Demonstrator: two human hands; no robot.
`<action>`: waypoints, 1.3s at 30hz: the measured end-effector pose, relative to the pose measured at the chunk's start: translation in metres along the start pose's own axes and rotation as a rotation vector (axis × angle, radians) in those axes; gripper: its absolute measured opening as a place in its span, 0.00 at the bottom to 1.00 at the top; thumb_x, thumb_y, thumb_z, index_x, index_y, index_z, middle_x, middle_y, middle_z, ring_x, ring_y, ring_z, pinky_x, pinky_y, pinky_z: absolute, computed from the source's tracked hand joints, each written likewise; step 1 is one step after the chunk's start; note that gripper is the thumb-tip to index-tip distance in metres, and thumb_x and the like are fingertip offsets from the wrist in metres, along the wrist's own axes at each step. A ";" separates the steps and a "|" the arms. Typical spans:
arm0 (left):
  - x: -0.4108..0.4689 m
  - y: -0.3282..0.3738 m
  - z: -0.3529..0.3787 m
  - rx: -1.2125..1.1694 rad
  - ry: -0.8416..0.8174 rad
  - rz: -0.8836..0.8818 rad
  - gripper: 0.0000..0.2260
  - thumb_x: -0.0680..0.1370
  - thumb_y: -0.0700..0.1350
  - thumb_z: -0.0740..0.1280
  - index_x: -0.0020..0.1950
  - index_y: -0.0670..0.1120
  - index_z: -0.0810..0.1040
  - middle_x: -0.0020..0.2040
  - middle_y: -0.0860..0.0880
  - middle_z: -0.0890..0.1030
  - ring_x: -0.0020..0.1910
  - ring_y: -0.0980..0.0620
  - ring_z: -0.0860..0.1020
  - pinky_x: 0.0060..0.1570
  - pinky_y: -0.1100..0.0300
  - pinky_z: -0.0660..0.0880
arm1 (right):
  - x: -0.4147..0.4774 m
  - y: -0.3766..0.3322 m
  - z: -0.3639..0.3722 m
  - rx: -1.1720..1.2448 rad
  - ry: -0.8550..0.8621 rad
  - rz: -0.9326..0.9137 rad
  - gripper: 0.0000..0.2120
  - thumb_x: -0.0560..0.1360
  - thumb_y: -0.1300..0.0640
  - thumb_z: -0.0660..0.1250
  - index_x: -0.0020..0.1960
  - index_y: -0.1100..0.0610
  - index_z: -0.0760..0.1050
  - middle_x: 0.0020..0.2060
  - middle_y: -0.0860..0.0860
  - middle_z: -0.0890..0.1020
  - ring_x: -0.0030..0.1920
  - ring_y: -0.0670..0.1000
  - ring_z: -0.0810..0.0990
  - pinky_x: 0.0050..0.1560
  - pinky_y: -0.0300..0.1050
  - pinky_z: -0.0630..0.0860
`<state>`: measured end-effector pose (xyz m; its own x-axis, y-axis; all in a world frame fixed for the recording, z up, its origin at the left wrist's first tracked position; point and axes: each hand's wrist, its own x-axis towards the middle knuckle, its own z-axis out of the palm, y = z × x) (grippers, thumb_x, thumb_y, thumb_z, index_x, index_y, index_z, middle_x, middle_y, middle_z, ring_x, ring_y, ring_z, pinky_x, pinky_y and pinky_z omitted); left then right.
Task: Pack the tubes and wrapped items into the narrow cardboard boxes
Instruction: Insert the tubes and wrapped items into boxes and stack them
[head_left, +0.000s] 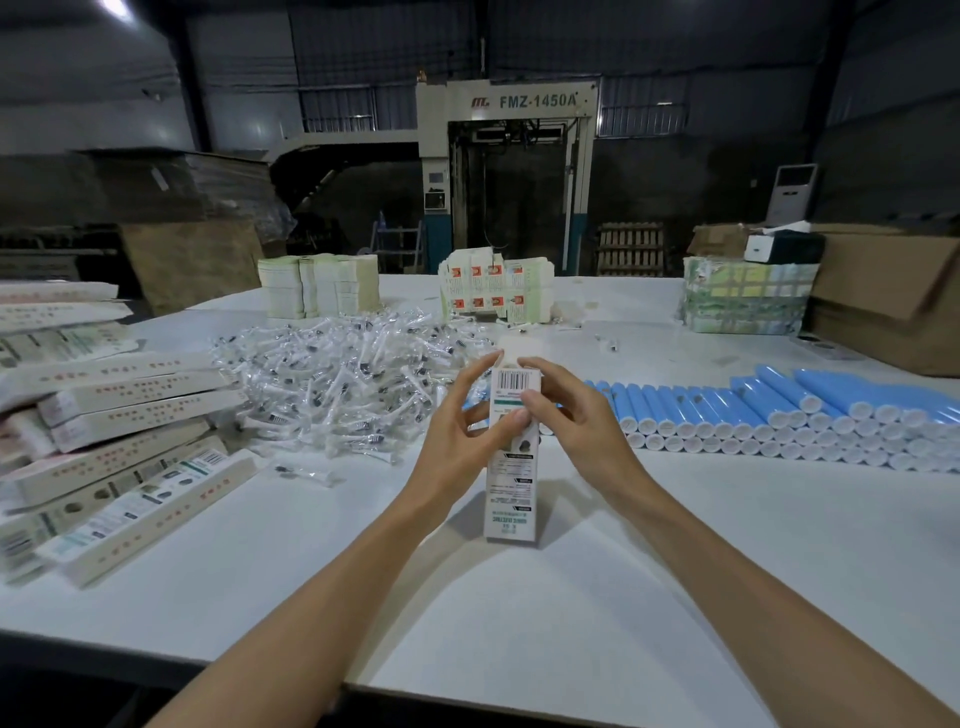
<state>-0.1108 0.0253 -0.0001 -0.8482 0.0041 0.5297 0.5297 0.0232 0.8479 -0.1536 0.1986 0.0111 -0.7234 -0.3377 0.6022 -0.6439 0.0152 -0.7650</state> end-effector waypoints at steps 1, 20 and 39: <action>0.000 0.000 0.000 0.003 -0.005 0.002 0.28 0.81 0.48 0.77 0.77 0.64 0.71 0.65 0.55 0.85 0.63 0.52 0.85 0.56 0.54 0.85 | 0.000 0.000 0.000 0.005 -0.005 -0.007 0.14 0.84 0.56 0.66 0.70 0.47 0.77 0.57 0.48 0.85 0.59 0.51 0.84 0.57 0.43 0.80; -0.001 -0.005 0.001 -0.040 -0.133 -0.162 0.24 0.75 0.47 0.80 0.68 0.61 0.79 0.57 0.42 0.88 0.54 0.36 0.87 0.53 0.40 0.85 | 0.006 -0.005 -0.031 0.017 0.087 0.109 0.08 0.84 0.61 0.66 0.63 0.56 0.77 0.40 0.55 0.88 0.37 0.51 0.85 0.38 0.43 0.81; -0.002 -0.003 0.003 0.050 -0.160 -0.096 0.23 0.78 0.46 0.78 0.71 0.59 0.78 0.57 0.46 0.88 0.59 0.42 0.86 0.53 0.41 0.86 | 0.007 -0.017 -0.025 0.152 0.191 0.212 0.09 0.83 0.55 0.69 0.49 0.60 0.81 0.43 0.58 0.88 0.47 0.57 0.88 0.46 0.46 0.84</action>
<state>-0.1111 0.0279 -0.0036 -0.8873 0.1586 0.4331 0.4488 0.0805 0.8900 -0.1542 0.2197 0.0343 -0.8803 -0.1595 0.4468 -0.4397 -0.0789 -0.8947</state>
